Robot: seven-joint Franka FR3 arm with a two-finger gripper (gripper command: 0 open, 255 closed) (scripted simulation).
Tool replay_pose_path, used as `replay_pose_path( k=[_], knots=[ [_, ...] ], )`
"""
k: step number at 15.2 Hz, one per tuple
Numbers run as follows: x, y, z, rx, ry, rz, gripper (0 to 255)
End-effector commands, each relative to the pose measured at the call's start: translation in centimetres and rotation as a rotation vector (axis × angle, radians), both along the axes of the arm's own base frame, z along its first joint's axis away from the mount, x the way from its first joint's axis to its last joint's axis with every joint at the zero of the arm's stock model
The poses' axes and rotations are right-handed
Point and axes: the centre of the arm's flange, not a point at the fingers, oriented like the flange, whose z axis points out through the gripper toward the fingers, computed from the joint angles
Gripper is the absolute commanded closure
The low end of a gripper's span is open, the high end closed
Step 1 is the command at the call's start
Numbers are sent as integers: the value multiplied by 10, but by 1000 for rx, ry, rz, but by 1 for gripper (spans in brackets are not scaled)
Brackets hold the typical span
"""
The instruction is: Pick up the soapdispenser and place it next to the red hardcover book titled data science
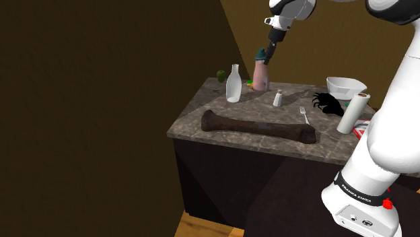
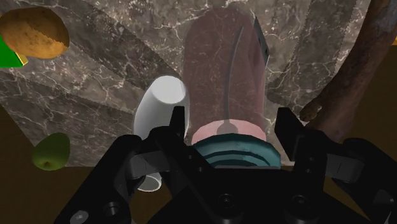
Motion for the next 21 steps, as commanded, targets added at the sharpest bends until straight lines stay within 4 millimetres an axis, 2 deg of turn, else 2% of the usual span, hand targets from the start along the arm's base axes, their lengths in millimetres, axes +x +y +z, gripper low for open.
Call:
replay_pose_path(
  k=[1, 21],
  knots=[
    [0, 0, 11, 0, 0, 0, 255],
    [0, 0, 117, 0, 0, 0, 255]
  ],
)
